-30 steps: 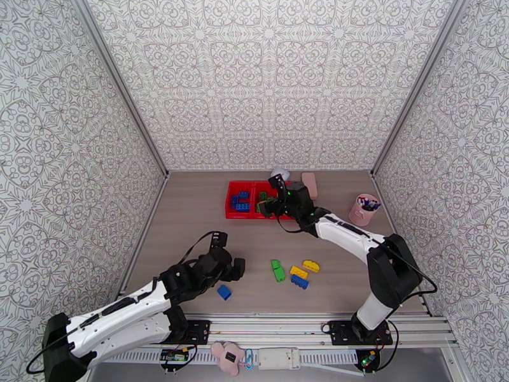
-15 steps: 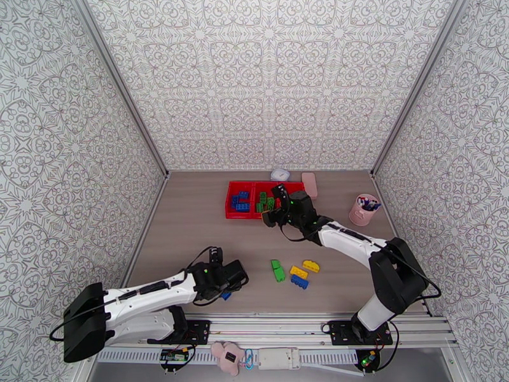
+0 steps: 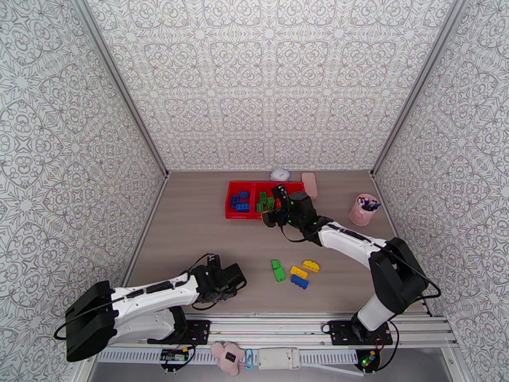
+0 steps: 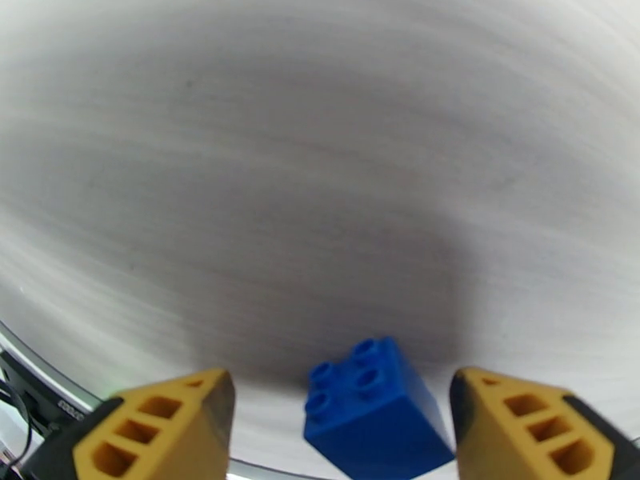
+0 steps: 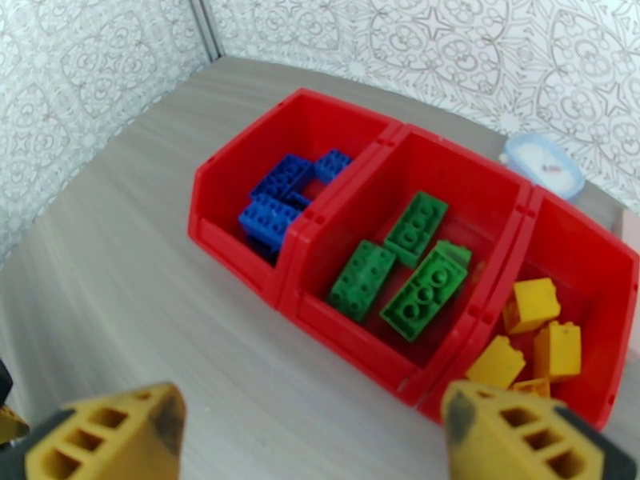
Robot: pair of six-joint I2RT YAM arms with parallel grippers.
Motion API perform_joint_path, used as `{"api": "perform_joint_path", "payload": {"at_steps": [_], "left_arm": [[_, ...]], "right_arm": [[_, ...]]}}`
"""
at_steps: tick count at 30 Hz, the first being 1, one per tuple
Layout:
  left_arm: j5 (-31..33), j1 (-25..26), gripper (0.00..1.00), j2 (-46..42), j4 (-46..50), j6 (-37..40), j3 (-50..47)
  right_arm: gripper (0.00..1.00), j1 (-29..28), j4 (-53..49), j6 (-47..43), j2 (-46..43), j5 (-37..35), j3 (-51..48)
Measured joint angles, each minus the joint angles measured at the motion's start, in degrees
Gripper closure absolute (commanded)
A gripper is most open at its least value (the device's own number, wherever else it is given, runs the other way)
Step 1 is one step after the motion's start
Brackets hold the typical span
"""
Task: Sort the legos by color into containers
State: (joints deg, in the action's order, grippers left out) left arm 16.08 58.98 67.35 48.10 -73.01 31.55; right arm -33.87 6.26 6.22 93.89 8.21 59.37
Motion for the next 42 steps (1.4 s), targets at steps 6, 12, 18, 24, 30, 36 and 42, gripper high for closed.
{"api": "perform_joint_path", "payload": {"at_steps": [6,12,18,24,30,36,42], "left_arm": [[-0.5,0.0,0.47,0.0,-0.1,-0.3,-0.6],[-1.0,0.0,0.67,0.0,-0.4,-0.1,-0.7],[-1.0,-0.3,0.72,-0.2,-0.7,1.0,-0.6],[0.7,-1.3,0.72,-2.3,-0.9,3.9,0.2],[2.7,-7.3,0.72,-3.3,-5.0,11.5,4.5],[3.6,-16.3,0.72,0.5,-13.0,20.9,11.9],[3.7,-23.1,0.72,9.7,-20.4,29.9,21.4]], "right_arm": [[0.12,0.0,0.0,0.0,0.0,0.0,0.0],[0.12,0.0,0.2,0.2,0.0,0.0,-0.1],[0.12,0.0,0.4,0.5,-0.4,0.0,-1.4],[0.12,-0.5,0.4,1.5,-3.2,0.2,-3.4],[0.10,-3.8,0.3,1.5,-9.1,0.1,-7.2],[0.07,-8.3,0.3,1.3,-14.6,-1.8,-11.5],[0.06,-11.3,0.3,0.8,-16.9,-3.2,-12.7]]}}
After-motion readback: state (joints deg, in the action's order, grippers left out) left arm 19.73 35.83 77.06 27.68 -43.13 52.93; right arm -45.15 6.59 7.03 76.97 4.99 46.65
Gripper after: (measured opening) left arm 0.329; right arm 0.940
